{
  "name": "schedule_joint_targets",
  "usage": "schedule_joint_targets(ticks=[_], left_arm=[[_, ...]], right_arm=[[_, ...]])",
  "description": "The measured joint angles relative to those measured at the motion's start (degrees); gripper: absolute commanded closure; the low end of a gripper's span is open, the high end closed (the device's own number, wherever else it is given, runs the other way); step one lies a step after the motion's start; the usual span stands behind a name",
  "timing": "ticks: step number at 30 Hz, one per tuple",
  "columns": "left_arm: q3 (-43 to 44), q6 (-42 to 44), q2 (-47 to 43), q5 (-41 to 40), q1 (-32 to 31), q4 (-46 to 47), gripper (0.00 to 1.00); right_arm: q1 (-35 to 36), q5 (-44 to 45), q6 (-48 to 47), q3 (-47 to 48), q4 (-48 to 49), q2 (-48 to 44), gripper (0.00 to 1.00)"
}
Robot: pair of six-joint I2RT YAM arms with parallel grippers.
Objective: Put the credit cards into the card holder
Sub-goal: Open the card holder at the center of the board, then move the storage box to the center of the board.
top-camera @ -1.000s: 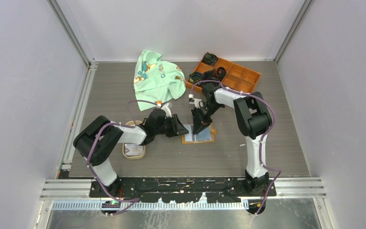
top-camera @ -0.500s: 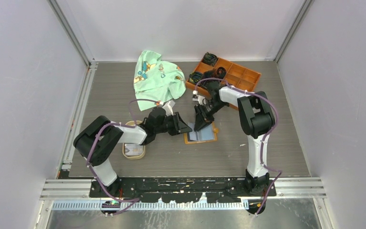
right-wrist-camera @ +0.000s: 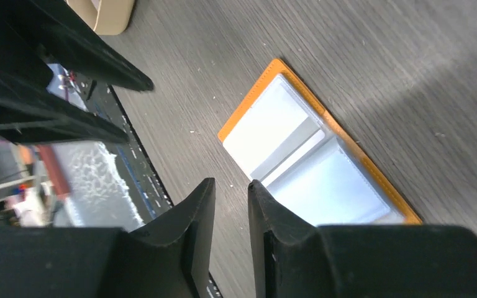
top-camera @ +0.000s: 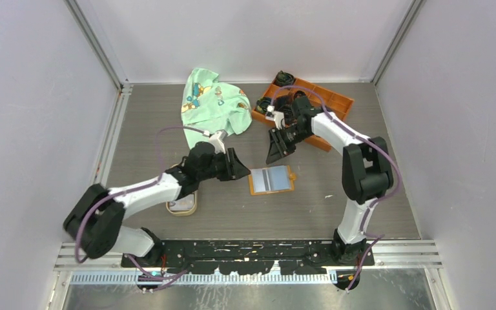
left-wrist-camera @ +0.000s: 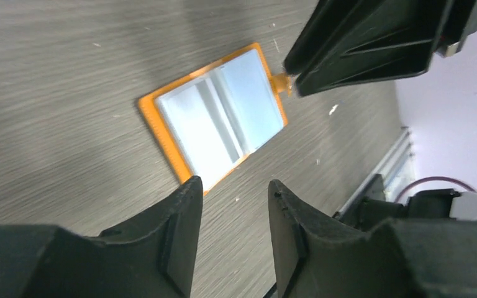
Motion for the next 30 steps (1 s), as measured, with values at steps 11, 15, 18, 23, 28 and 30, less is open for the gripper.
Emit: schedule_joint_targets(ticks=[11,15,18,23,28,30], left_arm=[[-0.4,12.9,-28.2,-19.6,7.3,-30.6,0.24],[-1.6,13.2,-29.3,-19.0,20.0,-34.4,0.26],[-2.7,12.8,-28.0,-17.9,27.3,-35.6,0.25],[-2.8,11.9,-25.0,-19.6,31.3,-37.3,0.26],[-3.3,11.4,-20.7,-20.0,31.9,-37.5,0.3],[-3.9,11.2,-18.8,-20.0,32.0,-37.6,0.31]], right_arm=[[3.3,-4.6,-8.9,-3.1,9.0,-14.6,0.02],[7.8,-3.4,-12.7,0.8,7.1,-9.3,0.02],[12.5,-2.2,-13.3,0.8,6.1,-8.1,0.0],[17.4,-0.5,-14.6,0.8,5.4,-8.0,0.0],[18.1,1.1,-15.1,0.8,5.2,-8.0,0.01],[18.1,1.5,-15.3,0.8,5.1,-8.0,0.01]])
